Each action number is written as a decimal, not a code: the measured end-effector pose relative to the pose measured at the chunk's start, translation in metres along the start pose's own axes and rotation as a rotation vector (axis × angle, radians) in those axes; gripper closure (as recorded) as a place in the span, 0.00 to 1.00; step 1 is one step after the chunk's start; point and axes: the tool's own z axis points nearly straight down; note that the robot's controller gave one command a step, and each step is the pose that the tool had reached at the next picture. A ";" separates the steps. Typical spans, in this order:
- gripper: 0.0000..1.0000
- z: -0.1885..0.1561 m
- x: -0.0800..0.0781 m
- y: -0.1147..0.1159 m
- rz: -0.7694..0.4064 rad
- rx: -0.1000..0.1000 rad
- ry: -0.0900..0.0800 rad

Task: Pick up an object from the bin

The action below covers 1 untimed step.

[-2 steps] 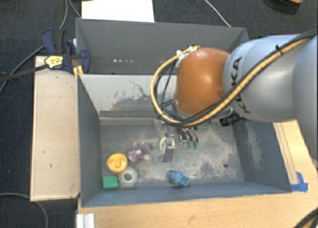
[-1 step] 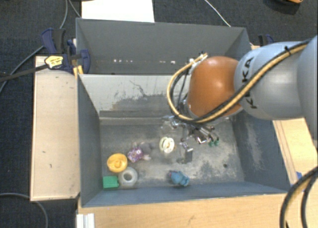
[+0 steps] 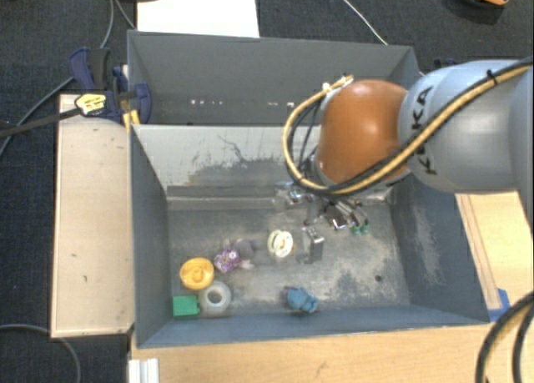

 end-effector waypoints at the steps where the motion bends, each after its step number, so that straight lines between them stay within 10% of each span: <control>1: 0.00 0.023 0.001 0.007 -0.185 -0.003 0.014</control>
Offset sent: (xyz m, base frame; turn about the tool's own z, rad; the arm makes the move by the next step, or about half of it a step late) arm -0.0053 0.0062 -0.0592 -0.4304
